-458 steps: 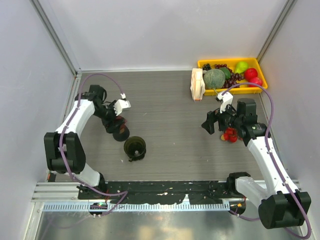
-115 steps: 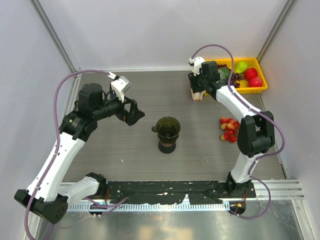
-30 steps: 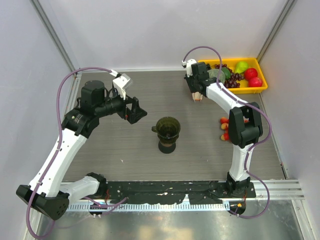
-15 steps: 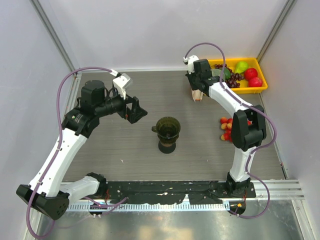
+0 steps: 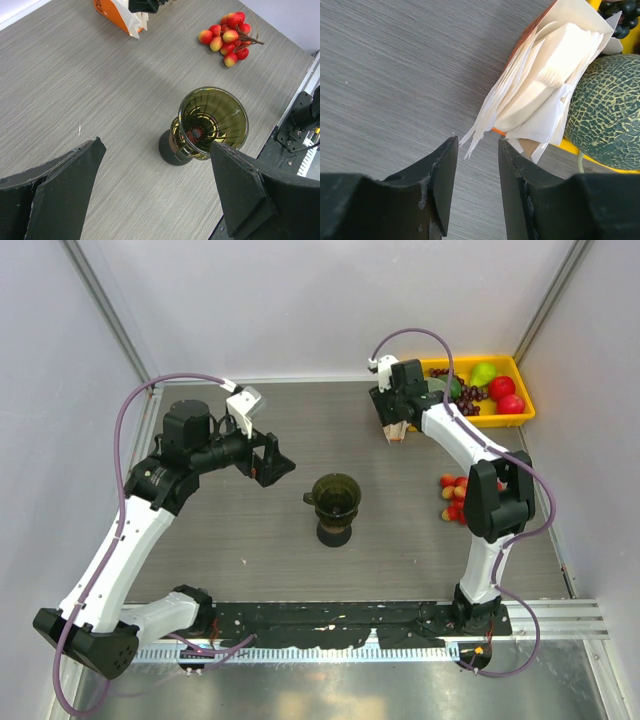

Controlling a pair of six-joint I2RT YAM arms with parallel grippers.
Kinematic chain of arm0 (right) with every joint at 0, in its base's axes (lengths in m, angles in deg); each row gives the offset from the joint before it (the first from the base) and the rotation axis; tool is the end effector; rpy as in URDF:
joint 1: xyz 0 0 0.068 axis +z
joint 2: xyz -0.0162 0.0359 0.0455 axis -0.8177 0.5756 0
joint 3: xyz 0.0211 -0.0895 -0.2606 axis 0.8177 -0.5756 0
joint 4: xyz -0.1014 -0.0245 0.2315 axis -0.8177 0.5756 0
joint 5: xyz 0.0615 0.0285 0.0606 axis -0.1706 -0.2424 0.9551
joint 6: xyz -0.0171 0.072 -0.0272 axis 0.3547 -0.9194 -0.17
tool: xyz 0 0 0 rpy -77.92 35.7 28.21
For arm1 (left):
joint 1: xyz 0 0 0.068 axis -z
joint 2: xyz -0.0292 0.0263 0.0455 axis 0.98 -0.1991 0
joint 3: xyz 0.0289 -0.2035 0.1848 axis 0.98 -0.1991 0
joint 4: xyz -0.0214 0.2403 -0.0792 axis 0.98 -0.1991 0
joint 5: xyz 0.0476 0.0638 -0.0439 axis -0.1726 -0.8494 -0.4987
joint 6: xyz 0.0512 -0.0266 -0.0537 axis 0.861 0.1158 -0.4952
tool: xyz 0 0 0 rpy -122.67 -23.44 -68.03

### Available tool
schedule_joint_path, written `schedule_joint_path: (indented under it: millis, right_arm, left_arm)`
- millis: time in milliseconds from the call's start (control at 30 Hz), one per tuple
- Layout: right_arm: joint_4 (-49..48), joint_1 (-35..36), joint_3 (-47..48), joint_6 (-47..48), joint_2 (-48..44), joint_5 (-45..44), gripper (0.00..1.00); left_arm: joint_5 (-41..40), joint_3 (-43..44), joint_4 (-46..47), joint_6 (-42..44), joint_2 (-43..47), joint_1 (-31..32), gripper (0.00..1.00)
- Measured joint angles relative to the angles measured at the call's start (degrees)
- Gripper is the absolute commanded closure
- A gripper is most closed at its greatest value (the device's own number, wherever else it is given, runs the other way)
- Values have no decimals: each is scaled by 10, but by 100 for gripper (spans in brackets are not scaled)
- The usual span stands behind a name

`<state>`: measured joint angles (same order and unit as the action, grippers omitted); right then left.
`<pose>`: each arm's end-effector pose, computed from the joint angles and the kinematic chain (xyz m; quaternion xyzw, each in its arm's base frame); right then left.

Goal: Place the coffee filter in the dripper

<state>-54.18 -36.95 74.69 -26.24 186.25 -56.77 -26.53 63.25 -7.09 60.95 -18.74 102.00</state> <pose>0.4397 0.1400 0.2624 -0.2368 0.8753 0.0034 0.4217 0.2066 -0.1252 0.4050 0.2894 0.7651 -0.3164 0.4804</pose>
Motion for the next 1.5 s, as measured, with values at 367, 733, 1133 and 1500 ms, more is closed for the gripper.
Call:
schedule_joint_path:
  millis: [367,733,1133,1500]
  right_arm:
    - [11,-35,-18,-2,-41,82,57]
    - [27,-37,-40,3,-47,110,53]
    - [42,-30,-30,5,1,106,58]
    - [43,-29,-6,17,20,82,91]
  left_arm:
    - [2,0,0,0,0,0,1]
    - [6,0,0,0,0,0,1]
    - [10,0,0,0,0,0,1]
    - [10,0,0,1,0,0,1]
